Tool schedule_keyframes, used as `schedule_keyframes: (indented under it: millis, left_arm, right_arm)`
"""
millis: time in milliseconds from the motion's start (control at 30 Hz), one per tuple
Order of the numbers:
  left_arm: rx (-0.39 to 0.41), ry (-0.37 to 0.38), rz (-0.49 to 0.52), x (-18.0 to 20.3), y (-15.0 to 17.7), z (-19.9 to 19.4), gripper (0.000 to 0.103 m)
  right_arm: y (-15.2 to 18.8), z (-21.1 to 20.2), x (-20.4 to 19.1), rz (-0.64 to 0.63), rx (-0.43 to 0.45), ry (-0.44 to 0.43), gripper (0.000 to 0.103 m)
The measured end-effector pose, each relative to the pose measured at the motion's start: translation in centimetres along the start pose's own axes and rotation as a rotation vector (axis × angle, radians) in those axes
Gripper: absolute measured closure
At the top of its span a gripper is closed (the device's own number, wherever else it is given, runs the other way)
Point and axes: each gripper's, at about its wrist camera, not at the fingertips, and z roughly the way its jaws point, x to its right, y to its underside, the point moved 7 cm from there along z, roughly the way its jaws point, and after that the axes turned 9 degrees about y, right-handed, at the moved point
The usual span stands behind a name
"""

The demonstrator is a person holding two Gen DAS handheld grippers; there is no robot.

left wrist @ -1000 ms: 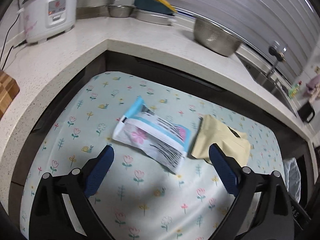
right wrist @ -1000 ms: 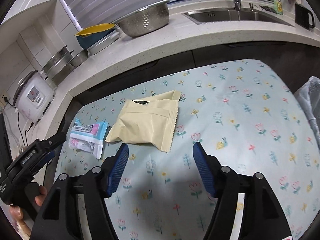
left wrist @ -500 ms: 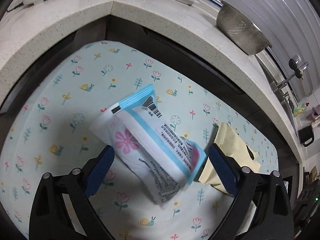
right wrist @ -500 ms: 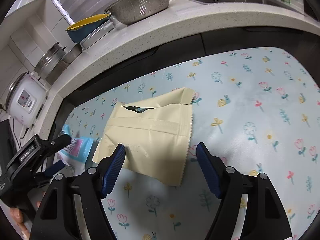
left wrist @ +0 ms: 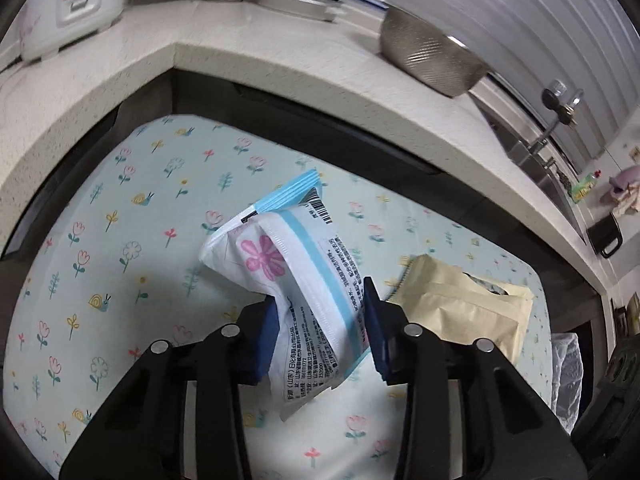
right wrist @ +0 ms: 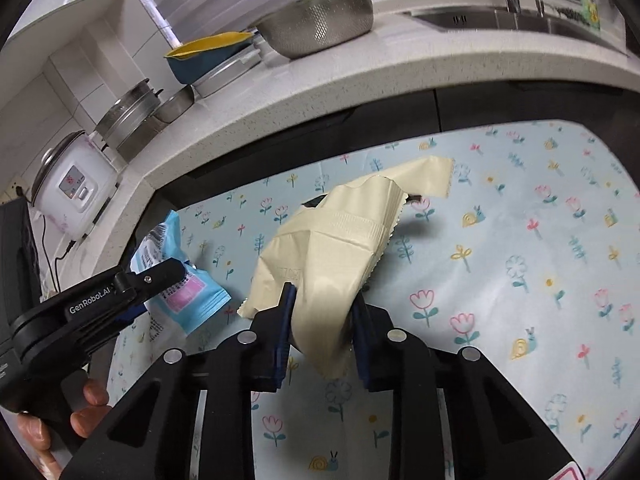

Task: Collect trash
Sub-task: 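Grasp the white-blue wipe packet with the left tool while the right tool grasps the beige pouch, then carry the wipe packet and beige pouch over the bin and open both tools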

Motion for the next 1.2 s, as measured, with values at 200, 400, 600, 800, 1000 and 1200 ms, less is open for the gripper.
schedule_keyframes:
  millis: [200,400,600,800,1000,1200]
  left_arm:
    - [0.032,0.046,0.088,5.7,0.1,-2.3,0.067]
    - [0.041,0.103,0.161,11.6,1.0,-4.1,0.067]
    - [0.048,0.164,0.252,19.0,3.2,-5.6,0.067]
    - [0.038,0.233,0.339,26.6,6.0,-6.7,0.067]
    - [0.01,0.288,0.413,32.6,9.2,-6.7,0.067]
    - [-0.032,0.326,0.482,37.7,12.8,-5.6,0.067]
  right_arm:
    - [-1.1,-4.3,2.1,0.036,0.062,0.016,0.078]
    - [-2.4,-9.6,5.9,0.067,0.137,0.053,0.078]
    - [-3.4,-15.4,11.4,0.127,0.214,0.103,0.078]
    - [-3.0,-20.3,17.2,0.186,0.271,0.159,0.078]
    - [-1.6,-24.6,23.8,0.257,0.317,0.224,0.078]
    - [-0.2,-27.6,29.7,0.32,0.342,0.293,0.078]
